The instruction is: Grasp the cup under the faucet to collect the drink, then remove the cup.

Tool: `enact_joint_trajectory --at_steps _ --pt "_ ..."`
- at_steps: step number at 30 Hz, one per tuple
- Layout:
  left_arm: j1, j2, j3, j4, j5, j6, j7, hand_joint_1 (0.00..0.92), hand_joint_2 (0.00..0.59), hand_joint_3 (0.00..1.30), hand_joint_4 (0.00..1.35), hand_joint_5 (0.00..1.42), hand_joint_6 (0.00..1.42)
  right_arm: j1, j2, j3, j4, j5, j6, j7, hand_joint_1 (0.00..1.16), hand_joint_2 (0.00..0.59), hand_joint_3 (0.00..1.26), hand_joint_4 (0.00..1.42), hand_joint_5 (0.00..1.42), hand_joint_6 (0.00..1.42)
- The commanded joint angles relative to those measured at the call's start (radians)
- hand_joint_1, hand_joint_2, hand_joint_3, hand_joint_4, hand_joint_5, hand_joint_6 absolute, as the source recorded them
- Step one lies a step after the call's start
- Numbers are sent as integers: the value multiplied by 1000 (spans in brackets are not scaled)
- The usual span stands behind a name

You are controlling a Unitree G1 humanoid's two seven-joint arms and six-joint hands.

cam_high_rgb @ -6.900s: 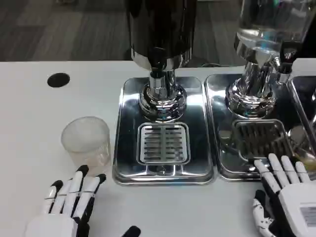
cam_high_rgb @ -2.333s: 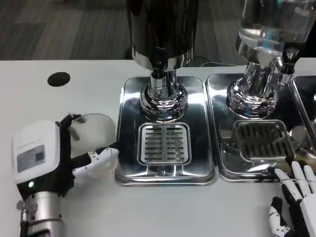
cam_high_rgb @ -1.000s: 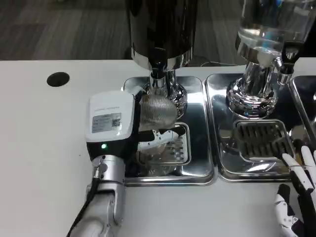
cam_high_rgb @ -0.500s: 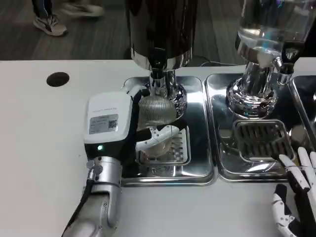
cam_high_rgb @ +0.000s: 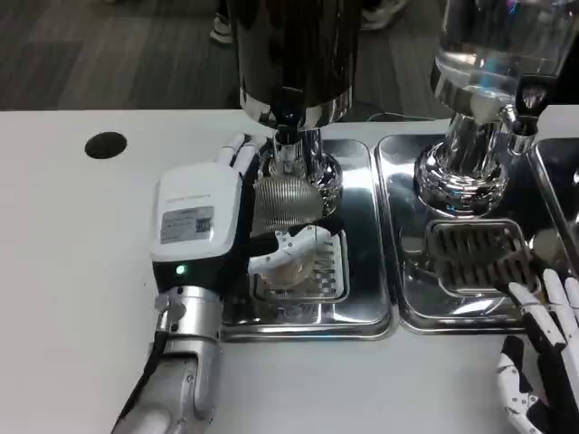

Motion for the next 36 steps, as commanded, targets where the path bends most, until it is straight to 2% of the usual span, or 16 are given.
enact_joint_trajectory --at_steps 1,8,15,19,24,28,32,36 --pt "37 25 17 -55 2 -7 6 0 44 282 97 381 393 10 -5 -10 1 3 -11 -2 129 586 187 1 0 112" --pt "80 34 37 -139 1 -19 11 0 43 263 74 310 314 15 -9 -24 -21 4 -15 -1 137 586 187 1 0 112" --pt "120 81 80 -288 2 -55 -3 0 43 257 62 287 287 25 -20 -48 -43 3 -18 5 142 586 185 1 0 113" --pt "137 90 101 -357 -7 -82 -21 0 43 253 63 288 286 36 -24 -56 -59 0 -19 7 145 586 184 0 0 113" --pt "136 83 110 -436 -12 -103 -77 0 53 191 22 206 227 44 -23 -54 -74 -5 -17 8 148 586 184 0 0 113" --pt "115 74 113 -463 -2 -90 -138 0 55 194 30 207 227 52 -22 -56 -87 -9 -16 7 149 586 184 0 0 113" --pt "81 56 114 -460 -6 -64 -230 0 61 262 69 236 258 61 -23 -61 -93 -5 -17 8 151 586 184 0 0 113" --pt "73 40 105 -457 12 -55 -258 0 78 345 147 296 315 66 -22 -63 -90 -2 -21 4 153 586 184 1 0 113"
